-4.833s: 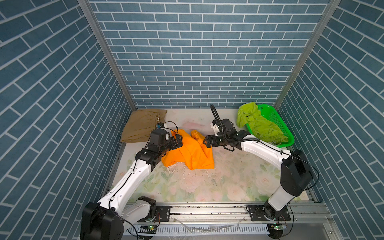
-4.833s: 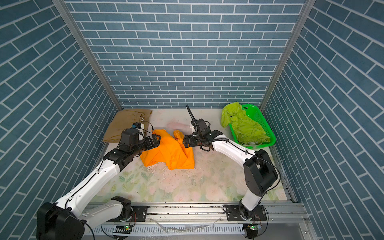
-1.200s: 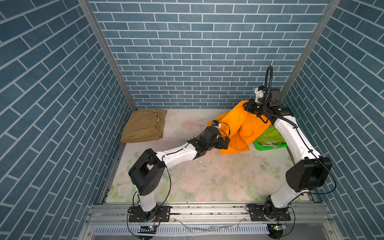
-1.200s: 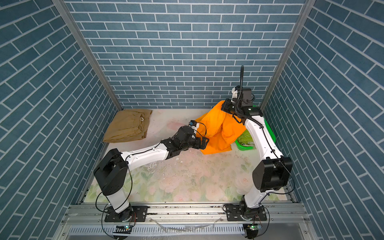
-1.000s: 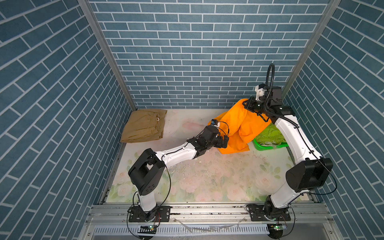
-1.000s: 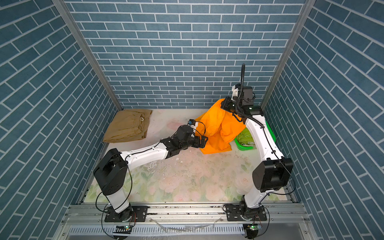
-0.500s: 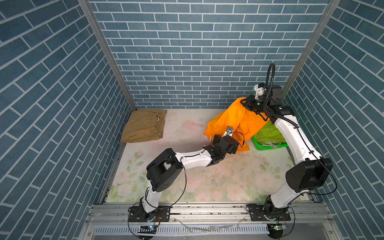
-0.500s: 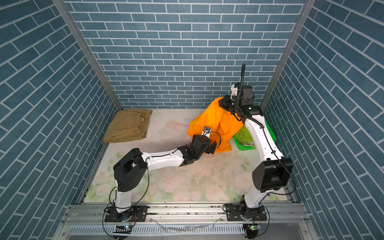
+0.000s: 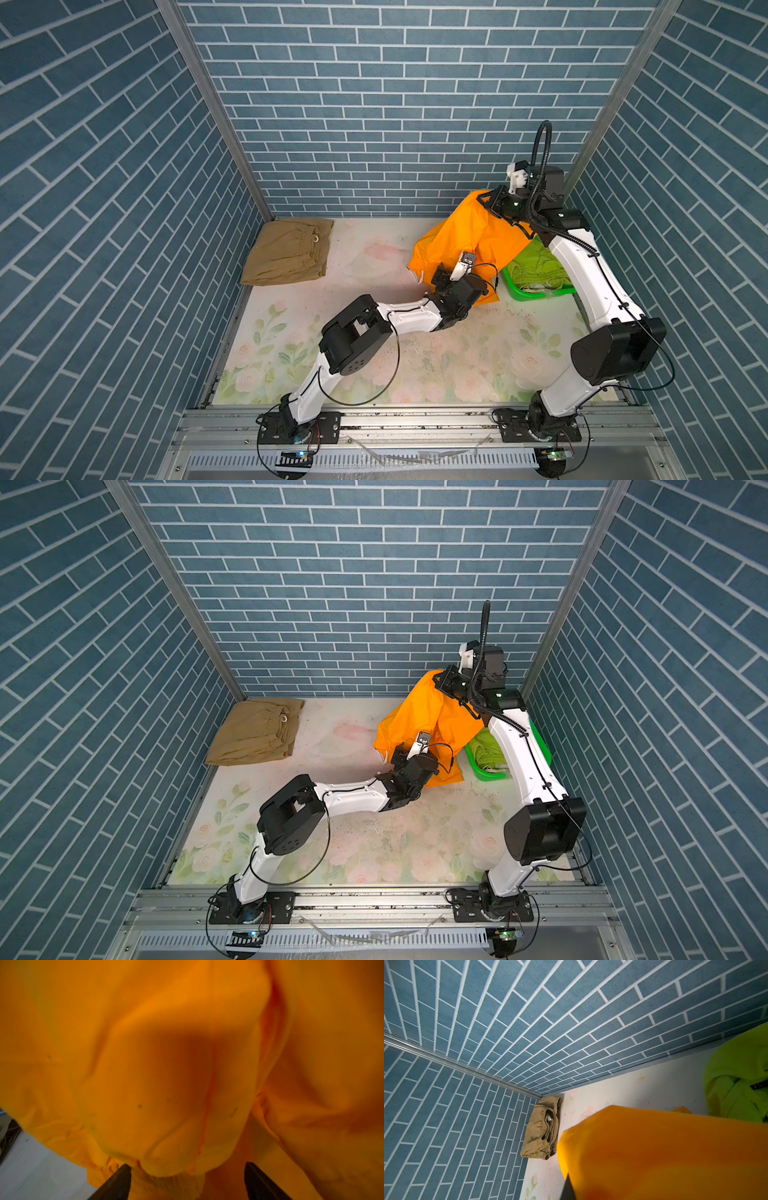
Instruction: Fold and stack the shorts
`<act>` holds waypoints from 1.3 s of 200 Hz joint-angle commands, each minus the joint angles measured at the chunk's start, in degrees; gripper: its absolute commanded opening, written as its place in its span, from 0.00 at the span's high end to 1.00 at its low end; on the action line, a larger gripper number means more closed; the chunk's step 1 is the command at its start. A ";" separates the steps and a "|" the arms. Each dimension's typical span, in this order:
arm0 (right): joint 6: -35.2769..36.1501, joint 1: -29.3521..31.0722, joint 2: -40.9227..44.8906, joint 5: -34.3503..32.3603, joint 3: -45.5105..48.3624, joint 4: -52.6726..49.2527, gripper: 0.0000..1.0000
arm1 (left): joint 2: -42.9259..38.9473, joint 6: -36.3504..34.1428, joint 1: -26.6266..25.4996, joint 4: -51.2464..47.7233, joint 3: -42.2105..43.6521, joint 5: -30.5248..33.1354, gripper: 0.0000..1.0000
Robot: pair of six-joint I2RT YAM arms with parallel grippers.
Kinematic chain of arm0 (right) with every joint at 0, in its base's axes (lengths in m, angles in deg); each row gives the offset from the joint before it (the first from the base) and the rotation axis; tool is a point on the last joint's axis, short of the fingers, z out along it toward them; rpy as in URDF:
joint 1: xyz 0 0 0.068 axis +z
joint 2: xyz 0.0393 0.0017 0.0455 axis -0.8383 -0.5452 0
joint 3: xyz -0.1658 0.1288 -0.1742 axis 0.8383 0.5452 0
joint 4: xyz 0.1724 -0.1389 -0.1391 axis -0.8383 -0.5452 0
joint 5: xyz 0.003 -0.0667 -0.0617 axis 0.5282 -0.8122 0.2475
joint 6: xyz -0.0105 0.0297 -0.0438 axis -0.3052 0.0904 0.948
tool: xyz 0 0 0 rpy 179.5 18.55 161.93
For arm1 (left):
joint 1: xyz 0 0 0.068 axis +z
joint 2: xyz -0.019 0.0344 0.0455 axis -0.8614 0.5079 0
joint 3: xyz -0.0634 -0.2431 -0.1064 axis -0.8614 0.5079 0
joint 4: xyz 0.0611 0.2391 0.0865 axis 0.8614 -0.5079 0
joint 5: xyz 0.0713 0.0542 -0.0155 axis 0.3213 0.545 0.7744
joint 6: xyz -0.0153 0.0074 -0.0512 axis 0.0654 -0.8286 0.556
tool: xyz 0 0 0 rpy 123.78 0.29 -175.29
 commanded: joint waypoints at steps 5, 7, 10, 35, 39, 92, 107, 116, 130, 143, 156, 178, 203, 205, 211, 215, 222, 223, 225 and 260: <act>-1.39 0.14 1.24 0.96 -1.86 1.48 1.00 | 0.39 2.49 2.96 -2.08 -0.23 -1.36 0.61; -1.40 0.14 1.34 0.95 -1.87 1.47 1.00 | 0.31 2.86 3.23 -2.30 -0.09 -1.92 0.66; -1.42 0.14 1.38 1.03 -1.86 1.50 1.00 | 0.16 3.19 3.68 -2.45 0.25 -2.65 0.72; -0.77 0.15 1.61 1.39 -1.78 0.77 1.00 | -3.58 4.05 6.36 -0.90 5.71 -7.24 1.00; -0.39 0.15 1.65 1.35 -1.78 0.41 1.00 | -4.67 3.85 6.81 -0.57 6.77 -7.51 1.00; 3.53 0.47 2.47 0.39 3.09 -1.70 1.00 | -24.32 3.24 19.14 -5.59 17.15 -24.04 1.00; 5.42 1.66 3.32 -0.73 6.36 -2.22 1.00 | -28.12 3.62 23.84 -13.43 15.54 -27.59 1.00; 6.22 3.16 3.99 -1.76 9.06 -1.96 1.00 | -29.82 4.61 26.86 -17.42 14.83 -29.79 1.00; 7.92 6.18 4.85 -3.34 13.52 -1.67 0.98 | -31.88 6.36 31.23 -23.83 13.80 -32.12 1.00; 8.78 9.19 5.62 -4.48 18.55 -1.31 0.92 | -34.40 6.55 33.93 -26.75 15.32 -31.69 1.00; 8.94 11.80 6.65 -3.96 23.95 0.41 0.83 | -37.60 7.18 36.37 -26.96 18.88 -29.74 1.00; 7.96 12.80 9.23 -2.12 31.71 2.84 0.62 | -42.85 9.28 41.27 -25.35 25.90 -29.70 1.00; 8.06 12.52 14.04 -3.67 37.37 2.70 0.36 | -47.05 10.88 45.19 -22.72 31.55 -32.31 1.00; 8.08 12.53 14.32 -3.98 37.76 2.61 0.33 | -47.19 10.85 45.31 -22.60 31.82 -32.40 1.00; 8.15 12.29 15.33 -5.03 38.85 2.61 0.27 | -47.66 10.91 45.42 -22.36 32.48 -32.57 1.00; 8.07 12.08 15.93 -5.56 39.67 2.88 0.23 | -47.93 11.01 45.44 -22.25 32.94 -32.68 1.00; 7.90 11.74 16.62 -6.34 41.12 3.50 0.16 | -48.20 11.31 45.44 -21.96 33.56 -33.02 1.00; 7.85 11.70 16.70 -6.43 41.33 3.69 0.15 | -48.26 11.42 45.44 -21.89 33.64 -33.07 1.00; 7.70 11.49 16.80 -6.54 41.76 3.96 0.13 | -48.31 11.56 45.44 -21.79 33.71 -33.20 1.00; 3.86 8.16 14.76 -3.25 48.62 11.98 0.01 | -47.98 12.89 45.53 -20.81 34.62 -35.46 1.00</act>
